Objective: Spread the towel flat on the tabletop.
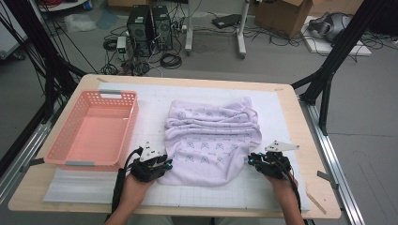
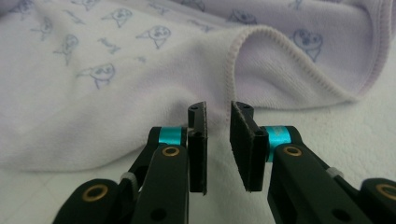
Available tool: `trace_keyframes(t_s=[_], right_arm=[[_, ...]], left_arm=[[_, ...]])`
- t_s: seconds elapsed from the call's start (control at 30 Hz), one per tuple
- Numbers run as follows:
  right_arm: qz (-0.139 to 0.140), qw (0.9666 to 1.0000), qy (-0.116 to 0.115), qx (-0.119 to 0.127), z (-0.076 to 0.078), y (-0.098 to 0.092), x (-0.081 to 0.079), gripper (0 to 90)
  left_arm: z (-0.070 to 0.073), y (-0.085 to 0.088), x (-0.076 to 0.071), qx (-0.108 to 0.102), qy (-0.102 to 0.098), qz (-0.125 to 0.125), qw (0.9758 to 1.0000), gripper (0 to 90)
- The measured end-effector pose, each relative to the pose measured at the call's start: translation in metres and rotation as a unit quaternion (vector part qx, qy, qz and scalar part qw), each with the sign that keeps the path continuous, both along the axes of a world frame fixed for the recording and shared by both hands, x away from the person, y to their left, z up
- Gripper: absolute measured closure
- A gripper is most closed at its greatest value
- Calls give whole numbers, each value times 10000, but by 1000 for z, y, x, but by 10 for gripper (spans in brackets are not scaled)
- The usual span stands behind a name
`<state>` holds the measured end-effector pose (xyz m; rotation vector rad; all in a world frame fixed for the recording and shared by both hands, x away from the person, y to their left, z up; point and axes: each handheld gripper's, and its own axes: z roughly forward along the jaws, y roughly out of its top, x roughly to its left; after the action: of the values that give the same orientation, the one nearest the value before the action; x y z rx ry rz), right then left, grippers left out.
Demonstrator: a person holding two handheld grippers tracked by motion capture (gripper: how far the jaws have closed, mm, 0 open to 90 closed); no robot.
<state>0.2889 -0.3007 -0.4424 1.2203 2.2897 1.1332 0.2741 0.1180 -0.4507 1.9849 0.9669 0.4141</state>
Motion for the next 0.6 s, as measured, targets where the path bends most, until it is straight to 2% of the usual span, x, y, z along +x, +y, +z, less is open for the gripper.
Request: trace_keyframes(t_s=[0.07, 0.1, 0.13, 0.23, 0.27, 0.3, 0.33, 0.4, 0.47, 0.6], right_arm=[[-8, 10000, 19, 0, -2, 2, 1, 732], [-40, 10000, 24, -35, -6, 9, 3, 650], [-47, 9999, 25, -99, -8, 13, 5, 622], [-119, 9997, -46, -184, -8, 20, 7, 599], [-148, 9995, -95, -259, -8, 23, 8, 625], [-112, 9995, -99, -282, -8, 25, 9, 690], [-53, 9994, -108, -315, -6, 27, 8, 818], [-11, 9994, -110, -329, -6, 28, 7, 826], [34, 9997, -31, -232, -4, 25, 4, 830], [-75, 9994, 125, -301, 6, 4, -13, 827]], left_arm=[[0, 0, 0, -1, -5, -1, 10000, 690], [0, 0, 0, 2, -3, -1, 10000, 690], [0, 0, 0, 0, -1, -3, 10000, 689], [0, 0, 0, 3, 6, -8, 10000, 686], [0, 0, 0, 7, 12, -14, 10000, 685], [0, -1, 0, 3, 7, 0, 10000, 685], [0, -1, 0, 27, 1, -21, 10000, 690], [0, -1, 0, 52, 9, -54, 10000, 694], [0, -1, 0, 47, 11, -62, 10000, 702], [0, -1, 0, 45, 1, -53, 10000, 701]])
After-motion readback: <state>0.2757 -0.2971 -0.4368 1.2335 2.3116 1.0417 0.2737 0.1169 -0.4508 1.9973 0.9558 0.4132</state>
